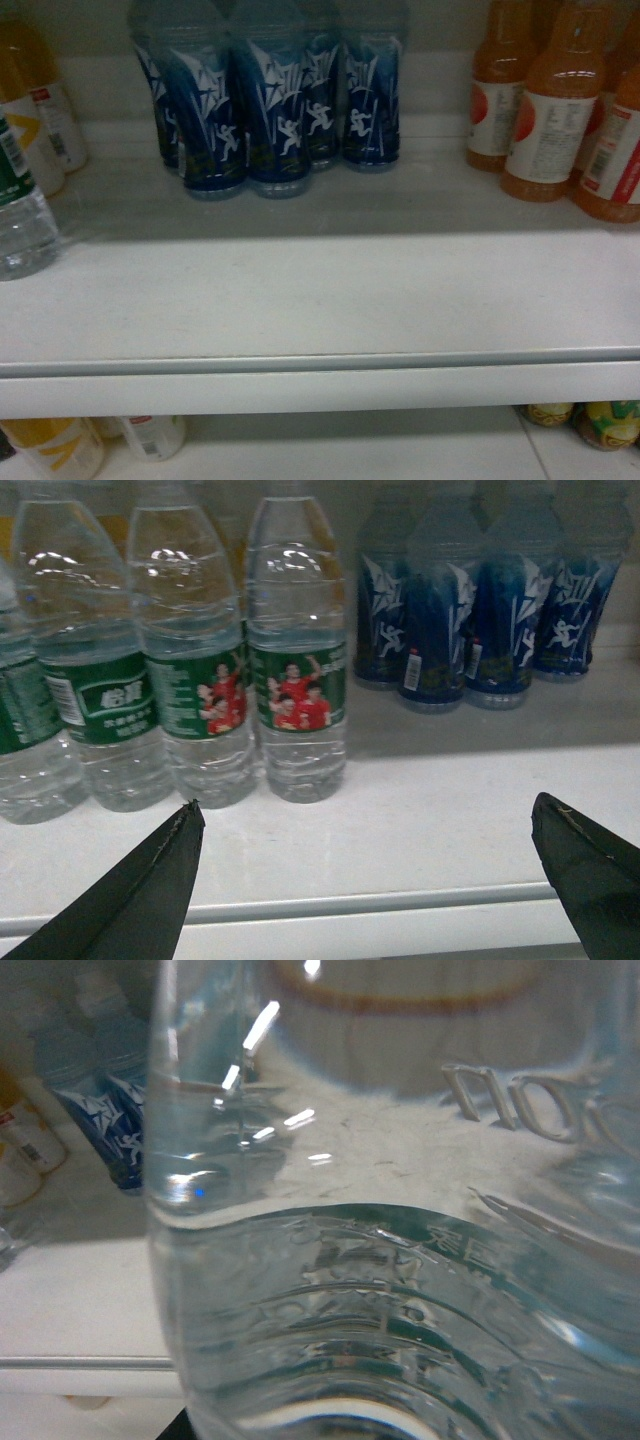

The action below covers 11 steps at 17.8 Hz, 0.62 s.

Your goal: Move water from second to third shelf

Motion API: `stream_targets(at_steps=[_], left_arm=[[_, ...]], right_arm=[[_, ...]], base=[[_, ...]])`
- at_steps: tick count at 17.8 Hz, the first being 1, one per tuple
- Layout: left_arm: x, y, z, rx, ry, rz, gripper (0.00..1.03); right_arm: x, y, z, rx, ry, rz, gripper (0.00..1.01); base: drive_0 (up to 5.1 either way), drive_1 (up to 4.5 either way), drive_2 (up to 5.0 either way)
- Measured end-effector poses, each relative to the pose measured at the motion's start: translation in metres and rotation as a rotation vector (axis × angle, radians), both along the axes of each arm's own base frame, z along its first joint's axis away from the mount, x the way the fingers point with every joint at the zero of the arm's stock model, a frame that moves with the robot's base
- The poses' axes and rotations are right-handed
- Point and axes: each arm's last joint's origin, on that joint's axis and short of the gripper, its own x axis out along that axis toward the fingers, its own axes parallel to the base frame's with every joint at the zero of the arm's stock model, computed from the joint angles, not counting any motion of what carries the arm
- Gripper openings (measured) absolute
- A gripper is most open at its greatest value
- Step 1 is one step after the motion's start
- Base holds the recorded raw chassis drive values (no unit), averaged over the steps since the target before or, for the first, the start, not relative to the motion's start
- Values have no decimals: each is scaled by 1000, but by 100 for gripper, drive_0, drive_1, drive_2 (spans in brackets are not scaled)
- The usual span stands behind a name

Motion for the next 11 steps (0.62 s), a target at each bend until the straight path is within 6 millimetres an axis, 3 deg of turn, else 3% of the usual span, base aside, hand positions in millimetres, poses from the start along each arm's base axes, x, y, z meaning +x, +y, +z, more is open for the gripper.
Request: stream_targets(at_steps=[11], left_arm=[[0,0,0,0,0,1,98]], right_arm=[[0,0,0,-1,2,-5,43]], base=[[-506,240,240]])
